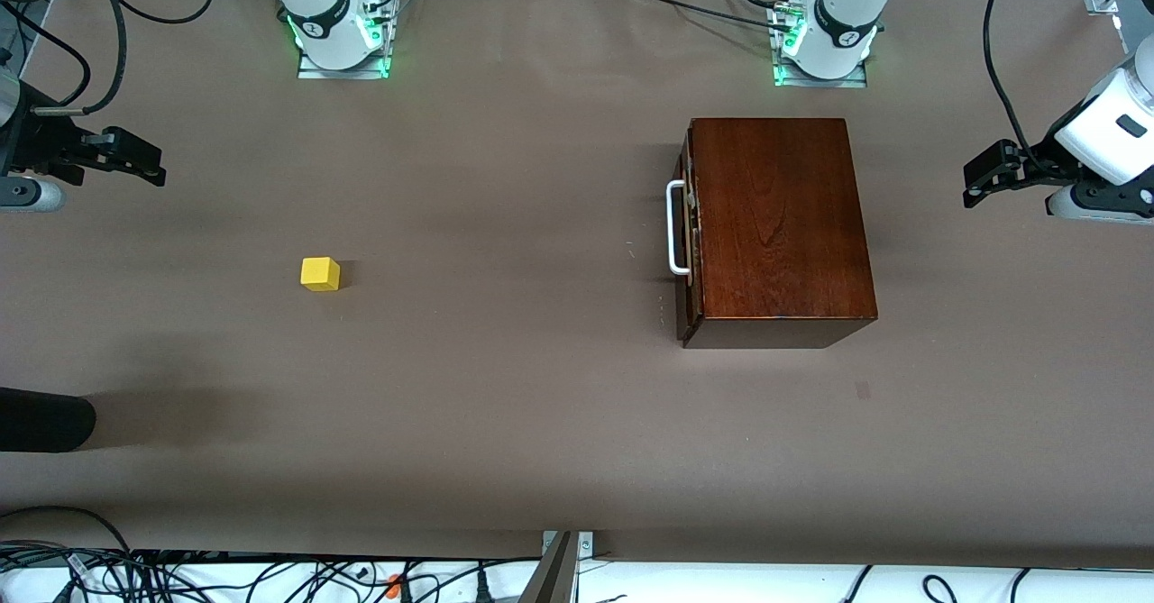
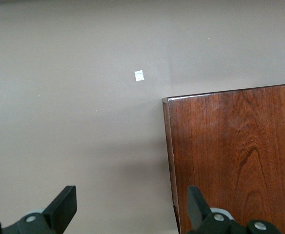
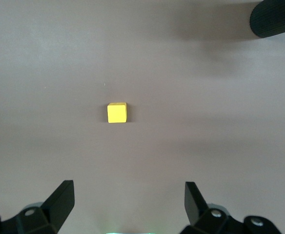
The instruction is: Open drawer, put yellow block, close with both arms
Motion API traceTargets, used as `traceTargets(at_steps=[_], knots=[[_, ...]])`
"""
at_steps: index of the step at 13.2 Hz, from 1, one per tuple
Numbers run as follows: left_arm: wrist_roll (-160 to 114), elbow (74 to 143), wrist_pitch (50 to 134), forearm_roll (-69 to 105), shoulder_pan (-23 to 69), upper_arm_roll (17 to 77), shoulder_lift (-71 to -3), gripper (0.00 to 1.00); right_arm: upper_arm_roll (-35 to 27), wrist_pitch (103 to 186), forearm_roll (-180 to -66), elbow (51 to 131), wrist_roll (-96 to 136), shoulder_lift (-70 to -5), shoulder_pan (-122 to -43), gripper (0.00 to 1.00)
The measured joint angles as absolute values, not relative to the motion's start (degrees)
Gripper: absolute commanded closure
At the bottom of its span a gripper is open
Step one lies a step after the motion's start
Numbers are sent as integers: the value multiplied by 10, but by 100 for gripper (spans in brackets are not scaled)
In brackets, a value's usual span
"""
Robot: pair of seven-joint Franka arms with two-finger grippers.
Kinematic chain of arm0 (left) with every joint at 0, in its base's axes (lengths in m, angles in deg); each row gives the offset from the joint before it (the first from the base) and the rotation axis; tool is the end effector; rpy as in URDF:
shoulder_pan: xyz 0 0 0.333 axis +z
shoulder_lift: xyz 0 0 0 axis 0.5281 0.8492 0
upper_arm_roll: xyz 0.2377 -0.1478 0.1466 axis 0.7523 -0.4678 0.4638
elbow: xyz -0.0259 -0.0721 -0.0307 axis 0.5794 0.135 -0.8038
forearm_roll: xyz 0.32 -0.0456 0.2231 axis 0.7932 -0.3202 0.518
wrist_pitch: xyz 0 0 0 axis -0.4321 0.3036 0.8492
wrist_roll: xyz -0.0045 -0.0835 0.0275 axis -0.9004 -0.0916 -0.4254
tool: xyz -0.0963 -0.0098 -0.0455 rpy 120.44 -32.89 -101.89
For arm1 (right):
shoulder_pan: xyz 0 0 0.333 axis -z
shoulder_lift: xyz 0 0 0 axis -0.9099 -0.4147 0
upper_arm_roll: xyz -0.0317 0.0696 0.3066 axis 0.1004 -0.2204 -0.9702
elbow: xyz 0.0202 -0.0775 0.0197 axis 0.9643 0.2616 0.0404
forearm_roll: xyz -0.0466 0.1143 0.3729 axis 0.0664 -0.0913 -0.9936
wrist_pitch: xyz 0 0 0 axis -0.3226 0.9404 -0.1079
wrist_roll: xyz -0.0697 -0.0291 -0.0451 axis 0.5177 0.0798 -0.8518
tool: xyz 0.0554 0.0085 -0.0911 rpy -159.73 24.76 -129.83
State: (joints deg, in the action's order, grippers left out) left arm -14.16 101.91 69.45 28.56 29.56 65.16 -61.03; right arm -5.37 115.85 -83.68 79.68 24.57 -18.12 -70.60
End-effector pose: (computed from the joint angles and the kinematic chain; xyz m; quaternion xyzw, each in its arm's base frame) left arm 0.5675 -0.0198 0.5971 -0.9990 0.0427 -0.0058 0.0146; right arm 0.5696 0.0057 0.6005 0.9988 0.0112 -0.0420 0.0232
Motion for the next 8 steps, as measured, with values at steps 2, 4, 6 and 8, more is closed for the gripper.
traceTargets(at_steps=[2, 4, 6, 8], knots=[[-142, 1019, 694, 286, 296, 652, -610, 0, -54, 1159, -837, 797, 246, -181, -706, 0], [-142, 1019, 694, 286, 296, 652, -609, 0, -54, 1159, -837, 797, 246, -181, -706, 0], [-142, 1019, 693, 286, 296, 652, -607, 0, -54, 1159, -837, 797, 246, -181, -706, 0], [-142, 1019, 692, 286, 296, 652, -598, 0, -54, 1159, -837, 797, 246, -181, -706, 0]])
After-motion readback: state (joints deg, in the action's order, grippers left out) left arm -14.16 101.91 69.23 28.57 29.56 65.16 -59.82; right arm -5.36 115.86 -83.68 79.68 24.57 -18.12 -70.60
